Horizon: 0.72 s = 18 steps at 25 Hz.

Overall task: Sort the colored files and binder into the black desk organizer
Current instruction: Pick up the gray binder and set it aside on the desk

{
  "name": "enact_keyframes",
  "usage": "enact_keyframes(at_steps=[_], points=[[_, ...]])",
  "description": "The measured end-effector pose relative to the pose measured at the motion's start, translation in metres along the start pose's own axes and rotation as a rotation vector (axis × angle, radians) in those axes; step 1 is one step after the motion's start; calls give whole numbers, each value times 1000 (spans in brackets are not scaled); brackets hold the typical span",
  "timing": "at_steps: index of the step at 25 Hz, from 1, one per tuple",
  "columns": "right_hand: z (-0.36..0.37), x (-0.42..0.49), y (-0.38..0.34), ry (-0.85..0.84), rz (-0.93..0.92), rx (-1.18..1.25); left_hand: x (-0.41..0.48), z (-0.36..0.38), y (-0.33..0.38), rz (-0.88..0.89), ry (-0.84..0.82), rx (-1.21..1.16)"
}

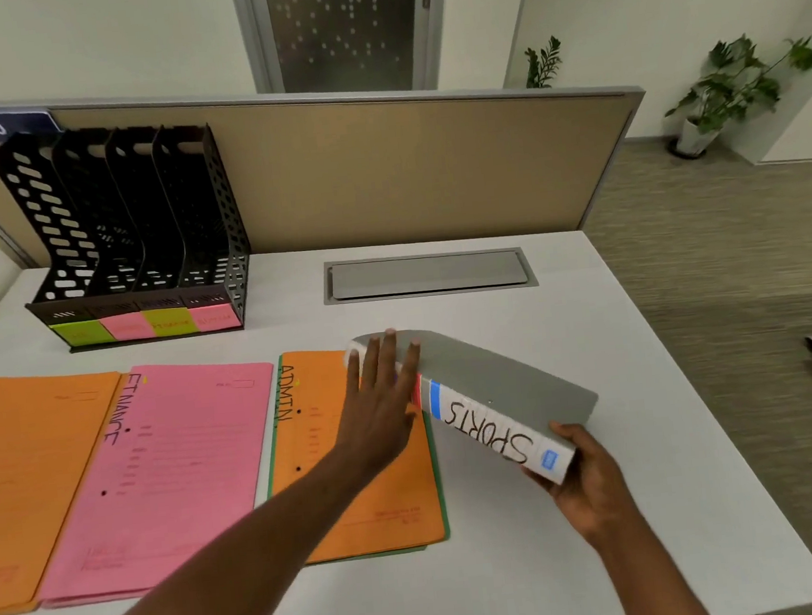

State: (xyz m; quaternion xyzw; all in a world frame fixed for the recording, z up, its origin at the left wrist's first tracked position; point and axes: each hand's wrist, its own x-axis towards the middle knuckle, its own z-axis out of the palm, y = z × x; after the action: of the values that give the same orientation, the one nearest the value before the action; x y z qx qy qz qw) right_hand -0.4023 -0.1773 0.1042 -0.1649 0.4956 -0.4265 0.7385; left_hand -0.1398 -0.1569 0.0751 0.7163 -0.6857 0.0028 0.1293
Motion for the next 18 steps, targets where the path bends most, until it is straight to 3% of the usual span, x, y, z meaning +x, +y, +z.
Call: enact_keyframes(at_steps=[2, 4, 7, 10, 12, 15, 18], points=[[2, -7, -29, -62, -10, -64, 21, -21, -10, 181, 123, -27], [2, -11, -55, -236, -43, 13, 37, -39, -14, 268, 204, -144], [7, -10, -80, -365, -177, -40, 45, -48, -3, -7, 147, -591], [14, -2, -56, -137, -426, -695, 29, -25, 17, -353, 3, -1212], [13, 1, -22, -97, -500, -1145, 15, 1, 32, -554, -101, -1474], [-7, 9, 34, -171, -458, -1593, 1, 39, 51, -822, -231, -1559], [-29, 16, 73, -177, -336, -1757, -10, 68, 62, -962, -326, -1519]])
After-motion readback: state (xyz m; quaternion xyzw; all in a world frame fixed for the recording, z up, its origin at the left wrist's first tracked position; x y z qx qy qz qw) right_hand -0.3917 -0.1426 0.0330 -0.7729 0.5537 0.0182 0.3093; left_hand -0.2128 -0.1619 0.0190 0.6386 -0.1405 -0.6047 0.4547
